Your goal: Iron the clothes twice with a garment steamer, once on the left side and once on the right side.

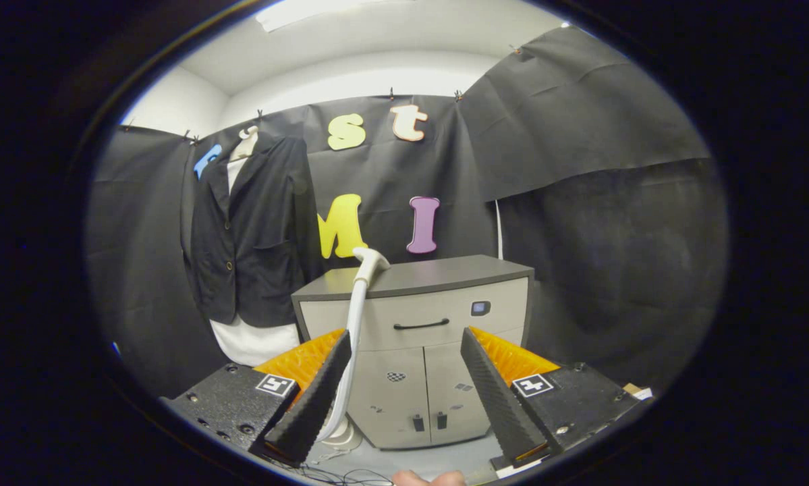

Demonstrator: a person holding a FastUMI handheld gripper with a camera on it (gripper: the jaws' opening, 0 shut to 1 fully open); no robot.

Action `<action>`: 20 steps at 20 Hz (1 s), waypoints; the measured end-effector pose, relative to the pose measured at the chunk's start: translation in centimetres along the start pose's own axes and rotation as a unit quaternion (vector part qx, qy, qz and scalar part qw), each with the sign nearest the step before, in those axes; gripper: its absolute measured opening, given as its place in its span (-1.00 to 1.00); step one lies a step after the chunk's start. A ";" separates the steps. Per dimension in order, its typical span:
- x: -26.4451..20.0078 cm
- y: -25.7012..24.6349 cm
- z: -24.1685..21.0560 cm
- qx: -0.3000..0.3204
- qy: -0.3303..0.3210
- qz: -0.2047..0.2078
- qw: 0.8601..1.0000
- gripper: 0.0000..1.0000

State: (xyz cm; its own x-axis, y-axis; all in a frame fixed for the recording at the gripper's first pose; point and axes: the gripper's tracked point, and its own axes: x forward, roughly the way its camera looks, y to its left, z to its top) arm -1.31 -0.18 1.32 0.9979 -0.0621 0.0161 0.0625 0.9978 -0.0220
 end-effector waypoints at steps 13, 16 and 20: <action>1.3 4.7 1.5 0.007 0.012 -0.049 0.999 1.00; 2.4 6.1 2.2 -0.001 0.023 -0.052 0.998 1.00; 5.2 8.1 3.4 -0.003 0.044 -0.036 0.998 1.00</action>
State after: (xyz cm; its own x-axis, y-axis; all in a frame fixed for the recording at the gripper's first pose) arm 4.37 7.70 4.61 0.9881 -0.1363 -0.0709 0.1344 0.9905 -0.0299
